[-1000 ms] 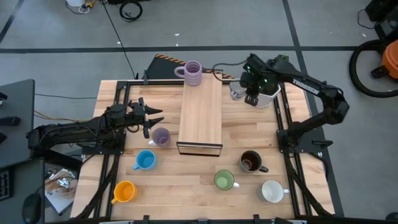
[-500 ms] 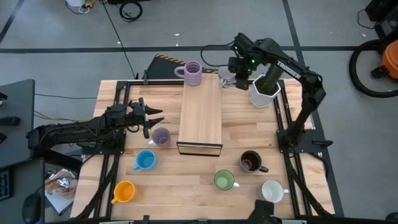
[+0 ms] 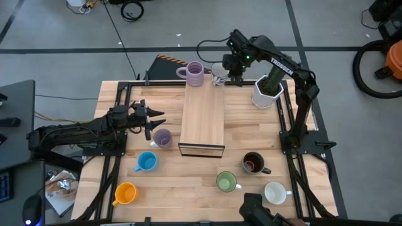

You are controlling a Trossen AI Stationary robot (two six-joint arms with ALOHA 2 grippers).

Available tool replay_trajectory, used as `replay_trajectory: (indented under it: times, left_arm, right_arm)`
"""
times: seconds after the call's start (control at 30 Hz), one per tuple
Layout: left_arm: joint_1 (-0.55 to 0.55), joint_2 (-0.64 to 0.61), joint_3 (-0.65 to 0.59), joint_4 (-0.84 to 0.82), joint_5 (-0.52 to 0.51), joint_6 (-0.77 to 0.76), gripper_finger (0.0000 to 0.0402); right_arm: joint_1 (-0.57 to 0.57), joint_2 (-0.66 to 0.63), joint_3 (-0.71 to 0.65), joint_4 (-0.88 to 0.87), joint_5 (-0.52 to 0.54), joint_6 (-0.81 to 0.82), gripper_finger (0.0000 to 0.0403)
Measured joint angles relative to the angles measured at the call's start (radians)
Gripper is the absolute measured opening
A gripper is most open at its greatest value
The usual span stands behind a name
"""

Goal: Place coffee mugs
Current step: Put the dark blue patterned mug on the shelf

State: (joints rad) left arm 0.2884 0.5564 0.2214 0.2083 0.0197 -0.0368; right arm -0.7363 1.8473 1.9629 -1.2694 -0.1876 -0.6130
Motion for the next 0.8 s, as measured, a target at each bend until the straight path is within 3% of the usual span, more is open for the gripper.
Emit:
replay_trajectory:
  times: [0.8]
  left_arm:
    - [0.000, 0.000, 0.000, 0.027, 0.000, 0.006, 0.0172]
  right_arm:
    - [-0.019, 0.041, -0.003, 0.061, -0.037, 0.015, 0.0068]
